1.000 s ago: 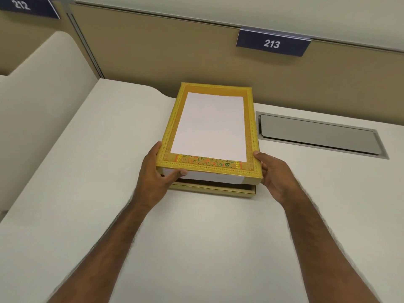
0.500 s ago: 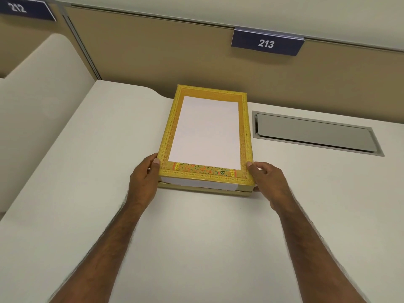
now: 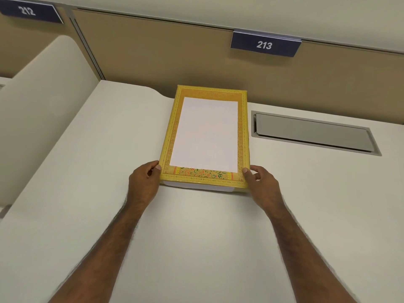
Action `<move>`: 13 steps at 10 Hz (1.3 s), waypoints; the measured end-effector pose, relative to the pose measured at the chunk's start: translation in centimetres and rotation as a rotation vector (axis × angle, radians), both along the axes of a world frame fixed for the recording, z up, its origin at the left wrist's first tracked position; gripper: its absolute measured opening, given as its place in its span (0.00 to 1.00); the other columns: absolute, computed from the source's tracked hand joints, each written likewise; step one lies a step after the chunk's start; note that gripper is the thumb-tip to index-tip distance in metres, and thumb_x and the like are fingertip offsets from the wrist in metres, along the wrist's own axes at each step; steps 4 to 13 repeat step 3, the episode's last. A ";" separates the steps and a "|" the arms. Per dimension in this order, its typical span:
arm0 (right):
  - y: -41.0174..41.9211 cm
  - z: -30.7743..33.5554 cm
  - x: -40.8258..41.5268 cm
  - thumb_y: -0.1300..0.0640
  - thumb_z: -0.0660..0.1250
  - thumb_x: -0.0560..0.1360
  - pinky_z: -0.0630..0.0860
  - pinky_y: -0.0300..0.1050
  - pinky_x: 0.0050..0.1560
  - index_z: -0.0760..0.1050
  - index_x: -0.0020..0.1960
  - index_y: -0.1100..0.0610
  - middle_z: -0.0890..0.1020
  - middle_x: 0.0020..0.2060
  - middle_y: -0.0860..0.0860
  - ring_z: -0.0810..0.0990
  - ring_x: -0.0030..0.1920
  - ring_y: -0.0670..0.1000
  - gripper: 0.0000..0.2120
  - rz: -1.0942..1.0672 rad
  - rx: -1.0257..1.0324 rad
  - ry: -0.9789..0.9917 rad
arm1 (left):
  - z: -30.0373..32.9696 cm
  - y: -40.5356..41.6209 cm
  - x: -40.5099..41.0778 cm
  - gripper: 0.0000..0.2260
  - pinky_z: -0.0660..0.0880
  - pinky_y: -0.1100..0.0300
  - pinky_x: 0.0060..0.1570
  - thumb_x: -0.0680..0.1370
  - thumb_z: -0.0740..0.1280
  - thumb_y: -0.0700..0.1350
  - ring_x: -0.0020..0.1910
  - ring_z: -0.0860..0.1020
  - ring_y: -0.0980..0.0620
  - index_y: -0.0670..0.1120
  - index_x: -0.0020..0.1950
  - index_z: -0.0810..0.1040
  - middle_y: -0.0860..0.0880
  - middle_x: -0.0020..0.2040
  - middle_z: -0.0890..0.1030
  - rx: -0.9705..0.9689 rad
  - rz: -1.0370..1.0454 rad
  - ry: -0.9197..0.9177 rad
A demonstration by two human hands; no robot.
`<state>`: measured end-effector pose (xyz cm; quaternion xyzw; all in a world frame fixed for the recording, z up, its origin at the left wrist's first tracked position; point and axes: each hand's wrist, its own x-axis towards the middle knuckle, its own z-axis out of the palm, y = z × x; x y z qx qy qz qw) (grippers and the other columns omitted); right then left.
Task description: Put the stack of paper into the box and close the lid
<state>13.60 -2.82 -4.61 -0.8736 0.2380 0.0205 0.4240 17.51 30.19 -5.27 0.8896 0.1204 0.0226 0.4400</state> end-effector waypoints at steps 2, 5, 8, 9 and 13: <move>-1.2 -0.5 -1.9 0.41 0.69 0.84 0.75 0.46 0.55 0.79 0.74 0.56 0.86 0.56 0.55 0.83 0.54 0.55 0.25 0.056 0.012 -0.040 | 0.8 -1.7 -1.8 0.19 0.76 0.49 0.68 0.84 0.68 0.43 0.69 0.79 0.39 0.39 0.74 0.77 0.40 0.70 0.81 0.048 0.031 -0.109; -2.8 -0.1 -3.8 0.44 0.71 0.84 0.77 0.50 0.66 0.78 0.76 0.56 0.82 0.68 0.57 0.82 0.65 0.55 0.25 0.079 -0.073 -0.105 | 1.6 -4.9 -4.0 0.19 0.74 0.47 0.71 0.84 0.69 0.42 0.70 0.77 0.36 0.37 0.73 0.77 0.38 0.69 0.81 0.144 -0.063 -0.268; -2.8 -0.1 -3.8 0.44 0.71 0.84 0.77 0.50 0.66 0.78 0.76 0.56 0.82 0.68 0.57 0.82 0.65 0.55 0.25 0.079 -0.073 -0.105 | 1.6 -4.9 -4.0 0.19 0.74 0.47 0.71 0.84 0.69 0.42 0.70 0.77 0.36 0.37 0.73 0.77 0.38 0.69 0.81 0.144 -0.063 -0.268; -2.8 -0.1 -3.8 0.44 0.71 0.84 0.77 0.50 0.66 0.78 0.76 0.56 0.82 0.68 0.57 0.82 0.65 0.55 0.25 0.079 -0.073 -0.105 | 1.6 -4.9 -4.0 0.19 0.74 0.47 0.71 0.84 0.69 0.42 0.70 0.77 0.36 0.37 0.73 0.77 0.38 0.69 0.81 0.144 -0.063 -0.268; -2.8 -0.1 -3.8 0.44 0.71 0.84 0.77 0.50 0.66 0.78 0.76 0.56 0.82 0.68 0.57 0.82 0.65 0.55 0.25 0.079 -0.073 -0.105 | 1.6 -4.9 -4.0 0.19 0.74 0.47 0.71 0.84 0.69 0.42 0.70 0.77 0.36 0.37 0.73 0.77 0.38 0.69 0.81 0.144 -0.063 -0.268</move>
